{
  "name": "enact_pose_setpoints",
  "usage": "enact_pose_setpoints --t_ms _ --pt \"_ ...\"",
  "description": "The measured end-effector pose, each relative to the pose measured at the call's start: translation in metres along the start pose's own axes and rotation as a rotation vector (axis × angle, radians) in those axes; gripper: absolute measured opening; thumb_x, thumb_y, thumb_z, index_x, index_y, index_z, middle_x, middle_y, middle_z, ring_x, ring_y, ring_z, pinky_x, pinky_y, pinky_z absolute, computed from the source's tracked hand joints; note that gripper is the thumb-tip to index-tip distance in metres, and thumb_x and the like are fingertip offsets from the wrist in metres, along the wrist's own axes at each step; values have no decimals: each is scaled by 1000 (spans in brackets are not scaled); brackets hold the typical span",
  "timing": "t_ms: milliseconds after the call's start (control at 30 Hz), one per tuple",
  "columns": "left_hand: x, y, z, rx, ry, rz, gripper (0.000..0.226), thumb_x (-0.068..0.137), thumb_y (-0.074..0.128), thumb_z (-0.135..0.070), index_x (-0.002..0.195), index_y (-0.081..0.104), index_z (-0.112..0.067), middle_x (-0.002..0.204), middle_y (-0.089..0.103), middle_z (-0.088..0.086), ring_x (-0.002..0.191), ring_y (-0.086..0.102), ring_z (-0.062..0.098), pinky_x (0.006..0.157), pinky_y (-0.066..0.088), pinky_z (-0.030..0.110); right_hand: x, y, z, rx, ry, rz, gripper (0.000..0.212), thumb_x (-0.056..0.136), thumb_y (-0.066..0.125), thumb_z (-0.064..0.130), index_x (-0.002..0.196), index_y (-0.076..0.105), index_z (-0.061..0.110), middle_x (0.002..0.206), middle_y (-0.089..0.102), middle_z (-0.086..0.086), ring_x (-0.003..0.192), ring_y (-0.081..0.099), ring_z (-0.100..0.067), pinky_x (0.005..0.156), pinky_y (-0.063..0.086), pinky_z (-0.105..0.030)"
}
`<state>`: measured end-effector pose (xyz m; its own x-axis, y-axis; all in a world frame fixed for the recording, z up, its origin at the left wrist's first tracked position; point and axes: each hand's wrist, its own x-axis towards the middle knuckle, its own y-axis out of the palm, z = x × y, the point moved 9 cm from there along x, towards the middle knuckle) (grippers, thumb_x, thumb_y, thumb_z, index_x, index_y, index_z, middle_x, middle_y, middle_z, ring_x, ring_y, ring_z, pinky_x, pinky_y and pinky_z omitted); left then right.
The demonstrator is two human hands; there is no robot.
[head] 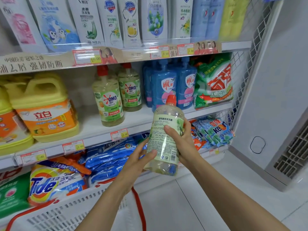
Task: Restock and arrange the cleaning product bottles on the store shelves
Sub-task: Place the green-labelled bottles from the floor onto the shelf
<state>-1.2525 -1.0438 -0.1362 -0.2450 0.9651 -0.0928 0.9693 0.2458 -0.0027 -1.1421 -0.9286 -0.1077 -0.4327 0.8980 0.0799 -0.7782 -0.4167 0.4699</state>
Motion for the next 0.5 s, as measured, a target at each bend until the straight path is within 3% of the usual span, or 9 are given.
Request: enact_pose_setpoints --t_ms 133,233,333,400,500 --pt "-1 9 -10 135 115 -37 88 70 85 -27 138 33 -48 122 59 -13 93 64 -9 71 51 10 1 -4 5 -125 -43 -45 86 78 80 14 144 28 32 125 62 -8 104 70 -23 84 59 -51" --pt "0 9 -13 95 165 -72 89 70 87 -18 138 37 -44 122 62 -10 95 65 -7 70 52 11 3 1 6 -81 19 107 82 82 75 18 145 28 37 130 61 -10 112 67 -27 89 57 -53" --pt "4 0 -11 14 125 -88 88 67 86 -36 141 40 -43 122 65 -4 105 67 10 75 59 25 5 1 0 -180 80 245 96 80 81 21 150 21 49 134 60 -15 116 64 -34 94 52 -59" --pt "4 4 -11 2 102 -43 85 70 83 -45 142 38 -45 121 66 -10 107 67 10 75 58 23 6 -4 0 -243 82 169 104 75 86 27 152 19 48 131 61 -14 110 68 -31 90 55 -56" --pt "3 12 -14 9 88 44 88 74 80 -49 143 26 -54 122 63 -21 105 66 0 76 55 18 5 -11 0 -240 92 16 90 82 78 27 152 23 37 122 65 -5 94 74 -19 71 60 -40"
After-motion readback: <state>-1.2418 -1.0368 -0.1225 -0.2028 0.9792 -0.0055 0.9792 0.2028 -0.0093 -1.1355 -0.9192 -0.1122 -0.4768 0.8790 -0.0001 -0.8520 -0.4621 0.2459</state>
